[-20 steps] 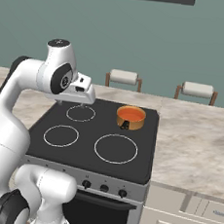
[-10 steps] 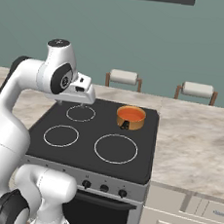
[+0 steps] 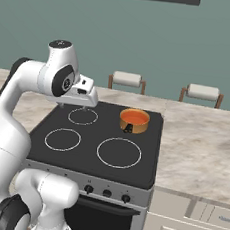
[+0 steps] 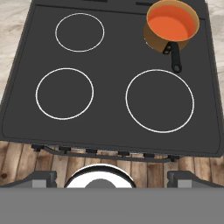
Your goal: Wait until the marinara sauce is simmered to a deep red color and then turn off the stove.
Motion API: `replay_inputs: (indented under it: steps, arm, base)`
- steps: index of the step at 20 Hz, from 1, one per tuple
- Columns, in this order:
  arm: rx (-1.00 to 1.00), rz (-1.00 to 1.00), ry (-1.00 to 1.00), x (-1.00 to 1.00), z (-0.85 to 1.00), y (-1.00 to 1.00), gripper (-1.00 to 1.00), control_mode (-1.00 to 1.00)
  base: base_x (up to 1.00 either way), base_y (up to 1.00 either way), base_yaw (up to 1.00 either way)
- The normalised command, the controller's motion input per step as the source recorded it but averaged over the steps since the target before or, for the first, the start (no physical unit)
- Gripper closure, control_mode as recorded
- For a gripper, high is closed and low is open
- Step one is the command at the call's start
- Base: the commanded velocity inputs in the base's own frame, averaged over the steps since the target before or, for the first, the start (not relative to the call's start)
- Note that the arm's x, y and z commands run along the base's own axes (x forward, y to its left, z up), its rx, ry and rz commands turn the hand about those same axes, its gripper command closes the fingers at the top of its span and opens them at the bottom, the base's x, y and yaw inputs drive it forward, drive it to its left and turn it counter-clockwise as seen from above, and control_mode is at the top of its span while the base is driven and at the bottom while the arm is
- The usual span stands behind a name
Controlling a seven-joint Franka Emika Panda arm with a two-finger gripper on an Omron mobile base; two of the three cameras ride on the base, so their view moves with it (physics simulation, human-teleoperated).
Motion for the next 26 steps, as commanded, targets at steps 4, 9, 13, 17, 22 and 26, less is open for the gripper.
replay_inputs:
  steps: [4, 9, 13, 17, 22, 26]
  arm:
    - [0.00, 0.00, 0.00, 0.00, 0.00, 0.00, -1.00, -1.00]
    - [0.00, 0.00, 0.00, 0.00, 0.00, 0.00, -1.00, -1.00]
    - [0.00, 0.00, 0.00, 0.00, 0.00, 0.00, -1.00, -1.00]
    - [0.00, 0.00, 0.00, 0.00, 0.00, 0.00, -1.00, -1.00]
    - [0.00, 0.00, 0.00, 0.00, 0.00, 0.00, -1.00, -1.00]
    - [0.00, 0.00, 0.00, 0.00, 0.00, 0.00, -1.00, -1.00]
  base:
    - [0.00, 0.00, 0.00]
    - [0.00, 0.00, 0.00]
    - [0.00, 0.00, 0.00]
    - [0.00, 0.00, 0.00]
    - [0.00, 0.00, 0.00]
    - [0.00, 0.00, 0.00]
